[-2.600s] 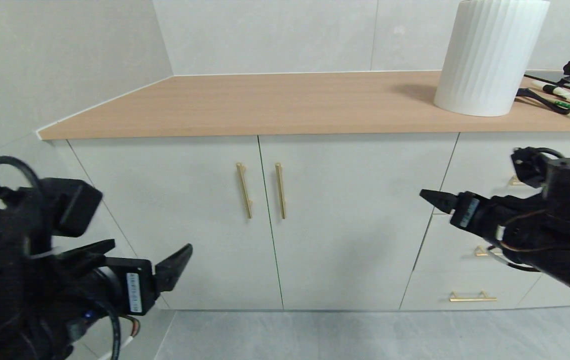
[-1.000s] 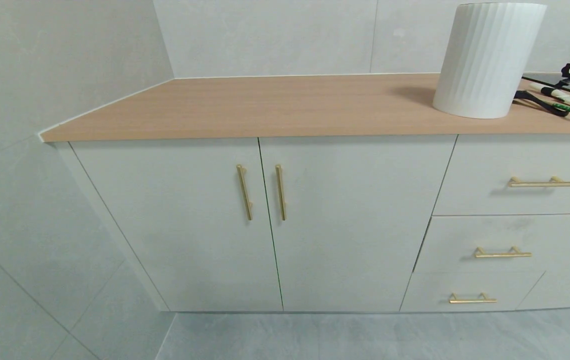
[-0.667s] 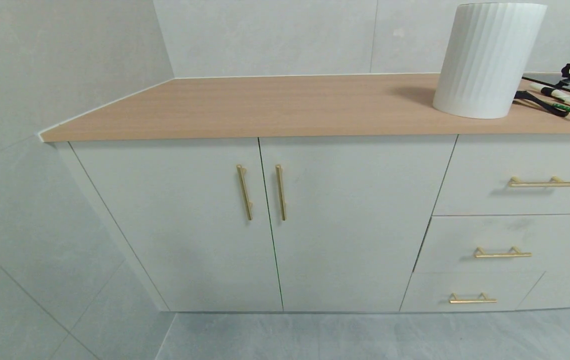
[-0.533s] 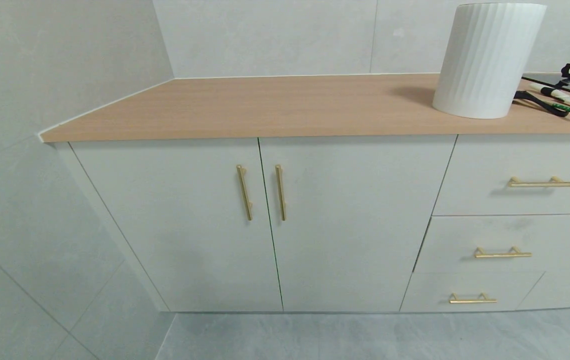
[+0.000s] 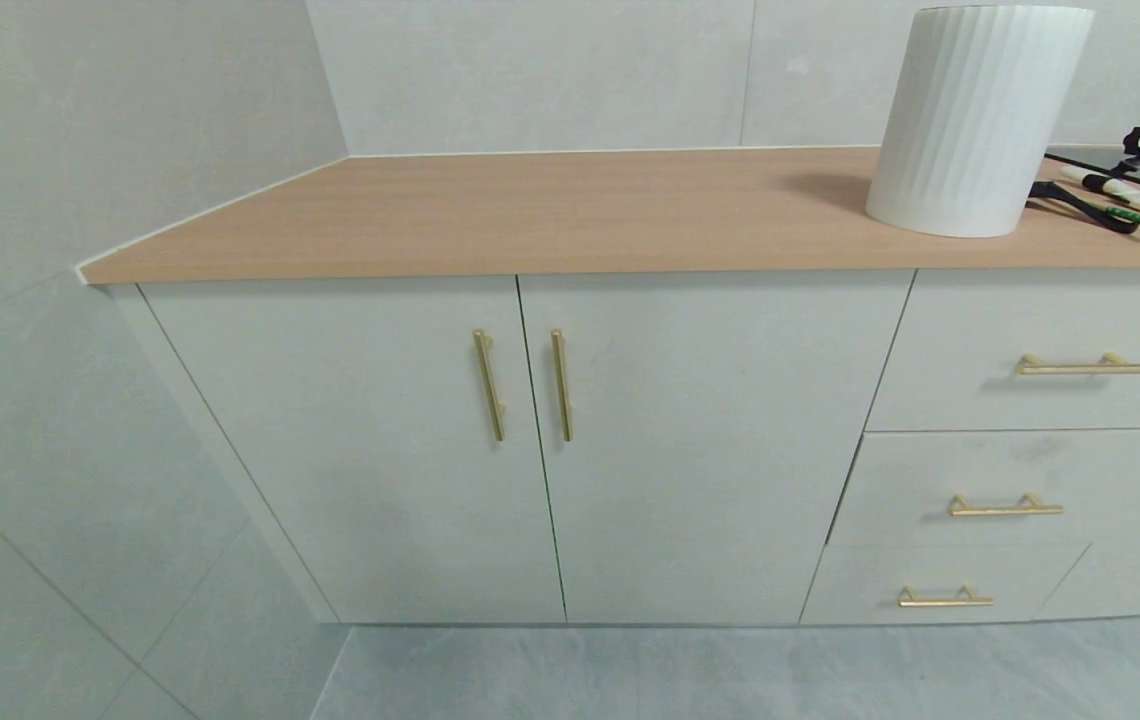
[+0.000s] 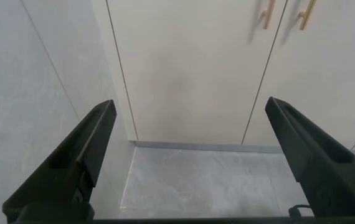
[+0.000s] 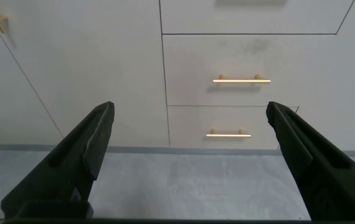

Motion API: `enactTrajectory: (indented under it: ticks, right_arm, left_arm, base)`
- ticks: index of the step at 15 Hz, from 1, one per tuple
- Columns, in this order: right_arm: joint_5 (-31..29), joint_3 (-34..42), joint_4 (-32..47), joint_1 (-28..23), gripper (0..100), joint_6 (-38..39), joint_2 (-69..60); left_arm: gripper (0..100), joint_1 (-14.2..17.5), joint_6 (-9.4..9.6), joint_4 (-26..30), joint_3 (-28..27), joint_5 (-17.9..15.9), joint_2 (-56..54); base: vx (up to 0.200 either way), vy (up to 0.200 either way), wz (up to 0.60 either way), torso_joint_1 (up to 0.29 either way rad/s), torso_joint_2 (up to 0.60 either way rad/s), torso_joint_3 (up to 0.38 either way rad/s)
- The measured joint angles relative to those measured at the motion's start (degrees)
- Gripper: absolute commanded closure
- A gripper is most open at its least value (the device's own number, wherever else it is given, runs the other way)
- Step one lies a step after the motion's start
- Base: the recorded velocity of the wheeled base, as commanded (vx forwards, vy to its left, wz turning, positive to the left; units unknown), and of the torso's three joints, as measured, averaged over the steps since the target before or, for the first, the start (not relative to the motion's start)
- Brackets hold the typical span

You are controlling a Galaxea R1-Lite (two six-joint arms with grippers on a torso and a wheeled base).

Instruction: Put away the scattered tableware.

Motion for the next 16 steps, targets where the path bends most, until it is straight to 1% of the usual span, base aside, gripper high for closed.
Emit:
enactTrajectory:
  ticks: [11,16]
  right_arm:
    - [-0.20,0.00,0.09,0.04,0,0.37,0.05]
    - [-0.12,0.02,0.09,-0.02,0,0.29,0.05]
  left_arm:
    - [0,0.00,-0.04,0.00,0.00,-0.05,0.00]
    - [0,-0.01,0.05,0.00,0.00,-0.05,0.00]
  base:
    - [0.000,0.000,0.00,0.000,0.00,0.000]
    - [0.000,-0.200,0.00,0.004,0.00,0.004]
